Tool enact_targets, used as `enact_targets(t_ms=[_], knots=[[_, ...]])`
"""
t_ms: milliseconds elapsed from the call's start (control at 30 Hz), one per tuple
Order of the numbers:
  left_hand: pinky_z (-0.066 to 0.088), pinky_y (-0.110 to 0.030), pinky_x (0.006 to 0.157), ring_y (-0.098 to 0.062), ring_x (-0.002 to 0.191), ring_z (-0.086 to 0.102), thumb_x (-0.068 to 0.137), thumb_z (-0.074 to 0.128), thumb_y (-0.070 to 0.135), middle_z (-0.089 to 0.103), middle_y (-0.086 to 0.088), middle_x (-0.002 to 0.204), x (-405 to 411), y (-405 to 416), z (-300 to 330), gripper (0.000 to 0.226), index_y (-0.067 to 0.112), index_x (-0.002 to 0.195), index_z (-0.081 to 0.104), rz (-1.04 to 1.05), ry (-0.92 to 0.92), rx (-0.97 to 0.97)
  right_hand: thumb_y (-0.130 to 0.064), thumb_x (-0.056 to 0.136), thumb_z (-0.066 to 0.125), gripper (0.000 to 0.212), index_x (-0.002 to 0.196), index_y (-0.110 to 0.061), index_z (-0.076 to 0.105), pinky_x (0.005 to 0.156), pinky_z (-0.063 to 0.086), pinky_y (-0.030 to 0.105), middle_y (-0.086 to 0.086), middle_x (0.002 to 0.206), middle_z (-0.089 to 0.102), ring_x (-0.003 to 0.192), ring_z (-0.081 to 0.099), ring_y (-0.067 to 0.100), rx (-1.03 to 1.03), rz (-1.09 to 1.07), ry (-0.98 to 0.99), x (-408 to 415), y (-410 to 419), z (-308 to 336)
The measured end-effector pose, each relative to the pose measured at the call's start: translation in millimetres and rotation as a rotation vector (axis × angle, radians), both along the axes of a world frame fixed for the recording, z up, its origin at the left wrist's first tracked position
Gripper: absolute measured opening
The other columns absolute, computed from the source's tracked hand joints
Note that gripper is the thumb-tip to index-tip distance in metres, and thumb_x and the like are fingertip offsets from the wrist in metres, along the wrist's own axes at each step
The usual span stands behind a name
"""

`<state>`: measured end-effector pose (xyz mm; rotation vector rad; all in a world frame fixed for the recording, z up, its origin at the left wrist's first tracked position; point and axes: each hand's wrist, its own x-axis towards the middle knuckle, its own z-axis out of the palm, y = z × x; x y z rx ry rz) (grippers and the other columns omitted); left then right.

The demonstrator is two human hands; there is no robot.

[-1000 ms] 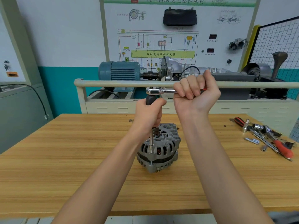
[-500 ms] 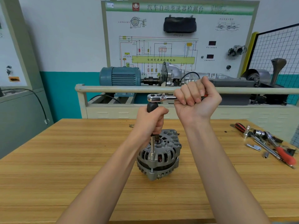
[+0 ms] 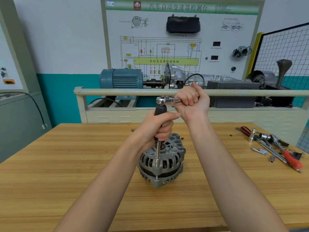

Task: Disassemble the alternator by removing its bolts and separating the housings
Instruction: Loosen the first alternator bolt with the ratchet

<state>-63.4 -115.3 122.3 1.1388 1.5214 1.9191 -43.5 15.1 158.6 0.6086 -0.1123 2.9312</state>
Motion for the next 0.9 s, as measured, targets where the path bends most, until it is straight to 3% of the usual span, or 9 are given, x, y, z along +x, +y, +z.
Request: enact_targets(t_ms=[133, 333, 433, 567, 700, 800, 900], knots=[[0.017, -0.014, 0.036, -0.008, 0.029, 0.016, 0.094, 0.048, 0.006, 0.021, 0.006, 0.037, 1, 4, -2, 0.06, 0.026, 0.041, 0.028, 0.137, -0.04, 0.035, -0.012, 0.081, 0.042, 0.044, 0.039, -0.015, 0.032, 0.033, 0.016, 0.021, -0.005, 0.032, 0.024, 0.025, 0.02, 0.01, 0.031, -0.176, -0.019, 7, -8, 6], [0.019, -0.013, 0.038, -0.008, 0.03, 0.017, 0.092, 0.047, 0.001, 0.023, 0.007, 0.037, 5, 1, -5, 0.062, 0.025, 0.037, 0.031, 0.276, -0.025, 0.101, -0.014, 0.091, 0.037, 0.049, 0.042, -0.018, 0.035, 0.037, 0.019, 0.021, -0.006, 0.035, 0.025, 0.032, 0.019, 0.008, 0.236, -0.508, 0.109, 38, -38, 4], [0.019, -0.013, 0.037, -0.009, 0.031, 0.018, 0.091, 0.048, 0.001, 0.024, 0.007, 0.037, 8, 3, -4, 0.058, 0.025, 0.041, 0.033, 0.37, -0.042, 0.105, -0.011, 0.096, 0.032, 0.054, 0.042, -0.017, 0.035, 0.041, 0.019, 0.023, -0.005, 0.035, 0.025, 0.033, 0.018, 0.008, 0.302, -0.656, 0.182, 48, -53, 1], [0.02, -0.013, 0.037, -0.009, 0.031, 0.02, 0.087, 0.051, -0.001, 0.025, 0.007, 0.037, 13, 13, -3, 0.045, 0.017, 0.052, 0.03, 0.514, -0.039, 0.09, -0.006, 0.091, 0.038, 0.042, 0.052, -0.017, 0.035, 0.044, 0.017, 0.026, -0.003, 0.037, 0.027, 0.035, 0.021, 0.01, 0.364, -0.856, 0.282, 56, -63, -2], [0.021, -0.019, 0.041, -0.011, 0.042, 0.025, 0.085, 0.059, 0.004, 0.029, 0.003, 0.047, 15, 16, -5, 0.041, 0.017, 0.055, 0.033, 0.629, 0.024, 0.103, 0.001, 0.088, 0.035, 0.04, 0.053, -0.017, 0.042, 0.049, 0.023, 0.03, -0.005, 0.042, 0.036, 0.039, 0.028, 0.012, 0.507, -1.213, 0.372, 59, -78, -15], [0.021, -0.017, 0.039, -0.009, 0.038, 0.024, 0.085, 0.057, 0.003, 0.028, 0.006, 0.044, 16, 14, -6, 0.041, 0.018, 0.056, 0.032, 0.578, 0.014, 0.105, 0.001, 0.088, 0.034, 0.036, 0.058, -0.019, 0.04, 0.048, 0.022, 0.03, -0.006, 0.041, 0.035, 0.038, 0.027, 0.011, 0.519, -1.206, 0.377, 58, -78, -14], [0.023, -0.017, 0.037, -0.009, 0.034, 0.023, 0.087, 0.056, -0.001, 0.028, 0.008, 0.04, 11, 9, -5, 0.044, 0.018, 0.056, 0.031, 0.422, 0.013, 0.074, -0.006, 0.089, 0.037, 0.041, 0.049, -0.017, 0.037, 0.043, 0.018, 0.025, -0.006, 0.036, 0.029, 0.035, 0.018, 0.01, 0.415, -0.917, 0.322, 57, -61, -4]])
